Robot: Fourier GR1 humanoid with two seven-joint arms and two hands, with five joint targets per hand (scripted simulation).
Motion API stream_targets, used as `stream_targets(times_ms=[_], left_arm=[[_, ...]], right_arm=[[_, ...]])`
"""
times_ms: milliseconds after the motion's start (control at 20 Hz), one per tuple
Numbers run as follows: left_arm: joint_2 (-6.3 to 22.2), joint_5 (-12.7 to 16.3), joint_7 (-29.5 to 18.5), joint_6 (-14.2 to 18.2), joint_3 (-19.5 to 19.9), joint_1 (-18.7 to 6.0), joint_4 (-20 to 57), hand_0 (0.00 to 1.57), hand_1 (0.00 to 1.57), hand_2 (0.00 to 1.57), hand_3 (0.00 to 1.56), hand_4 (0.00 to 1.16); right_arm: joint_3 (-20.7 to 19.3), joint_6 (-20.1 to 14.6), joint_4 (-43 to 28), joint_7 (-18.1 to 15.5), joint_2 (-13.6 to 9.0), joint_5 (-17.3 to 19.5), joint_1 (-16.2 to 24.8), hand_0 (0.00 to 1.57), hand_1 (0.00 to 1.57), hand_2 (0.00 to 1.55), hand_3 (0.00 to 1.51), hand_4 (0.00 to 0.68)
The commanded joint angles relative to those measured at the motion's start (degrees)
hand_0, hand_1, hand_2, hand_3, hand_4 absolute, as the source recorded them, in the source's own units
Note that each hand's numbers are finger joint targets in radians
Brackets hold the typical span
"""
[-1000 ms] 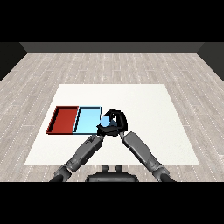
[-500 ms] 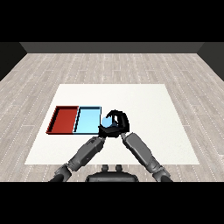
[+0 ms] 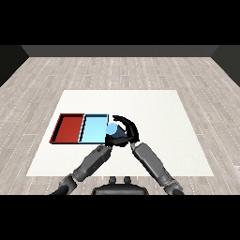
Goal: Pick the blue can and put it in the blue box
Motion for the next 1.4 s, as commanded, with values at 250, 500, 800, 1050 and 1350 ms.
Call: stream_targets(times_ms=[250,500,800,1050,1350], left_arm=[[-0.14,-3.95,1.38,2.20,1.05,3.03,-3.77,1.57,1.57,1.57,1.52,1.14],[1.47,-5.71,2.03,0.74,4.90,3.38,-3.29,1.57,1.57,1.57,1.53,1.15],[4.78,-6.71,2.69,-0.47,9.16,-2.90,3.13,1.57,1.57,1.57,1.53,1.15],[8.40,-10.09,5.99,4.32,11.13,-4.83,3.60,1.57,1.57,1.57,1.52,1.14],[15.23,-13.89,16.23,7.73,11.43,-7.08,6.35,1.57,1.57,1.57,1.51,1.15]], right_arm=[[1.26,-3.13,-3.52,1.00,0.33,1.49,2.10,0.00,0.00,0.00,0.00,0.000],[-7.32,4.78,-7.05,-1.38,-1.09,-0.69,5.58,0.00,0.00,0.00,0.00,0.000],[-17.19,8.13,-11.15,-5.38,-3.41,-9.29,9.11,0.00,0.00,0.00,0.00,0.000],[-19.16,10.02,-16.28,-6.70,-4.96,-12.08,18.76,0.00,0.00,0.00,0.00,0.000],[-20.18,11.69,-14.96,-7.83,-5.12,-12.30,19.80,0.00,0.00,0.00,0.00,0.000]])
